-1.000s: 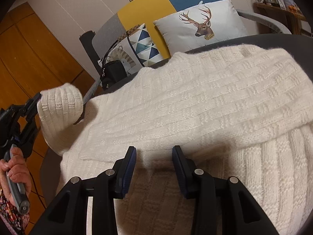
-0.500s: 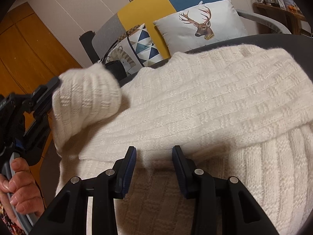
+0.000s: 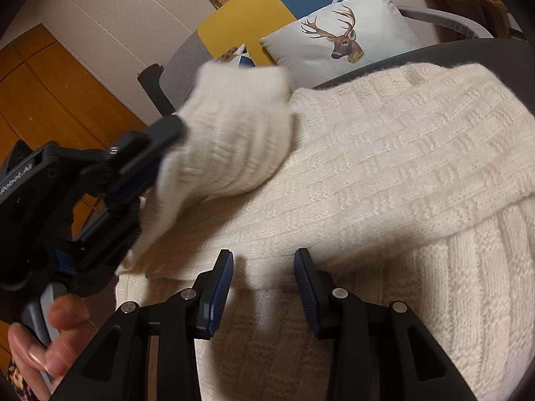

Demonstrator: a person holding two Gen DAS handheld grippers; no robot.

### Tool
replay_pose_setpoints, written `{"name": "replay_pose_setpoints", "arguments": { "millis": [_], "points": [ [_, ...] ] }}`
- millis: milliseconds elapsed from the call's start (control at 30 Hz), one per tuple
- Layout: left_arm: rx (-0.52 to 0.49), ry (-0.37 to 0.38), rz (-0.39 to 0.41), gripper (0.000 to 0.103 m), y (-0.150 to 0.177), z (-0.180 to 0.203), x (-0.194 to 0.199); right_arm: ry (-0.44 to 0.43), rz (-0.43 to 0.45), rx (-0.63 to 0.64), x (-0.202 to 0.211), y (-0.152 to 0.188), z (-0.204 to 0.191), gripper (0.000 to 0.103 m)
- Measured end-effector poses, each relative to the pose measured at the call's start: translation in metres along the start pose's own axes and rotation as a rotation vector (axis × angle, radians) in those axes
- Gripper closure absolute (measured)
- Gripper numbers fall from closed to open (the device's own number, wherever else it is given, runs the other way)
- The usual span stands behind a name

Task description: Fold clothes

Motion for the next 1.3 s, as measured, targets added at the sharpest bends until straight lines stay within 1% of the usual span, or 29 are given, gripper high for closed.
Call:
{"name": "replay_pose_setpoints", "arguments": {
  "millis": [200,333,433,467,533,567,633,700,800,833,900,967,1067,1100,1133,1167,1200,1233,1300],
  "points": [
    [-0.017,-0.026,-0.059,0.097,0.009,-0.003,-0.014,-0.006,0.004,-0.005,-0.001,0.000,0.001,0.064],
    [-0.029,-0.043,-0.098,0.097,0.015,-0.005,-0.024,0.023,0.019,-0.041,0.011,0.001,0.000,0.065],
    [-0.037,-0.056,-0.127,0.097,0.020,-0.007,-0.031,0.079,0.099,-0.067,0.040,-0.003,-0.001,0.064],
    [-0.040,-0.061,-0.137,0.097,0.021,-0.007,-0.033,0.082,0.138,-0.080,0.048,-0.008,0.002,0.063],
    [-0.054,-0.065,-0.141,0.097,0.024,-0.006,-0.034,0.042,0.200,-0.151,0.061,-0.021,0.014,0.056],
    [-0.063,-0.071,-0.139,0.097,0.025,-0.005,-0.034,0.005,0.205,-0.210,0.061,-0.029,0.023,0.055],
    [-0.082,-0.085,-0.132,0.097,0.028,-0.002,-0.034,-0.043,0.188,-0.314,0.055,-0.043,0.037,0.052],
    [-0.093,-0.096,-0.132,0.097,0.031,-0.001,-0.035,-0.036,0.141,-0.388,0.045,-0.052,0.047,0.051],
    [-0.114,-0.105,-0.131,0.097,0.034,0.000,-0.035,-0.004,0.119,-0.398,0.034,-0.058,0.055,0.051],
    [-0.122,-0.108,-0.131,0.097,0.035,0.001,-0.035,0.006,0.129,-0.389,0.033,-0.060,0.056,0.051],
    [-0.128,-0.108,-0.131,0.097,0.035,0.001,-0.035,0.006,0.148,-0.378,0.032,-0.065,0.056,0.051],
    [-0.130,-0.109,-0.131,0.097,0.036,0.000,-0.035,-0.003,0.142,-0.386,0.028,-0.067,0.057,0.051],
    [-0.132,-0.110,-0.132,0.097,0.037,0.000,-0.036,0.026,0.125,-0.354,0.023,-0.069,0.055,0.052],
    [-0.132,-0.110,-0.132,0.097,0.037,0.000,-0.036,0.041,0.120,-0.341,0.021,-0.070,0.054,0.055],
    [-0.133,-0.110,-0.132,0.097,0.037,0.000,-0.036,0.059,0.117,-0.338,0.019,-0.070,0.055,0.063],
    [-0.133,-0.110,-0.134,0.097,0.037,0.000,-0.036,0.076,0.114,-0.335,0.017,-0.070,0.057,0.079],
    [-0.132,-0.108,-0.137,0.097,0.037,0.000,-0.036,0.071,0.109,-0.337,0.016,-0.068,0.059,0.088],
    [-0.131,-0.105,-0.142,0.097,0.037,-0.001,-0.035,0.069,0.100,-0.334,0.014,-0.066,0.061,0.095],
    [-0.132,-0.100,-0.153,0.096,0.037,-0.002,-0.034,0.074,0.101,-0.332,0.012,-0.063,0.065,0.095]
  ]
}}
Point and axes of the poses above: each gripper's, at about its wrist camera, not at the fingertips, and x roughly against the way its jaws point, z to its right, y to its underside, the point moved 2 cm from there along -x, roughly the way its jaws point, and after that the axes turned 13 degrees about -y, right-handed, at the moved point
